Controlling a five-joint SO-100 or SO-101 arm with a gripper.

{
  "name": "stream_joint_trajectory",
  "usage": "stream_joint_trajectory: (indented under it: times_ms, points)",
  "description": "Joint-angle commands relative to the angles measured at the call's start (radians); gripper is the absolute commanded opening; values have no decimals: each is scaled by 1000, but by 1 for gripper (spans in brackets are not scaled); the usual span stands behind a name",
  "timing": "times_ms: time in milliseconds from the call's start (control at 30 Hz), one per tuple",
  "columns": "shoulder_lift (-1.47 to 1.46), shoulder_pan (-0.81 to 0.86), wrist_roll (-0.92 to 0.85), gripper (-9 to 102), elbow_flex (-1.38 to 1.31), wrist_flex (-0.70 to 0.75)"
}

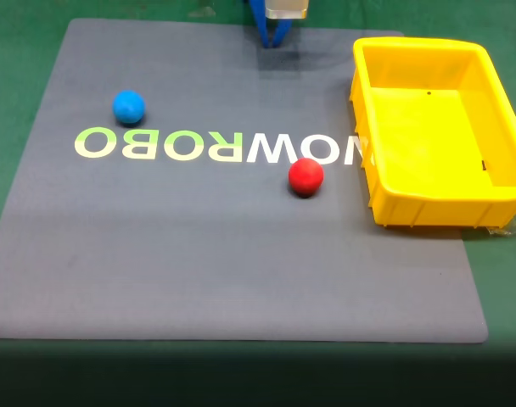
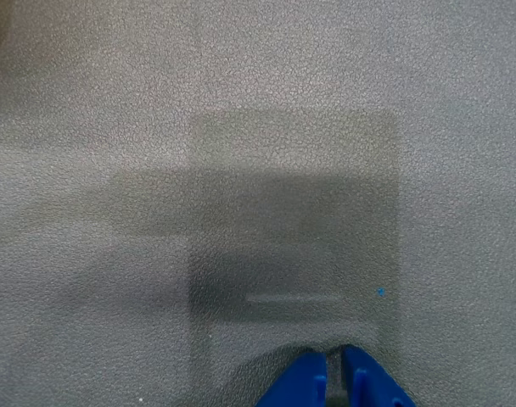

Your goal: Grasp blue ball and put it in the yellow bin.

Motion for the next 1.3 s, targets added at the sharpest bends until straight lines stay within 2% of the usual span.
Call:
stream_joint_trajectory:
  times_ms: [0,1067,1167,1267]
  points:
    - [12,14,-3,1,32,3]
    - [12,12,-5,0,32,3]
    - [11,28,-2,4,26,-25]
    - [9,107,-41,14,-25,-34]
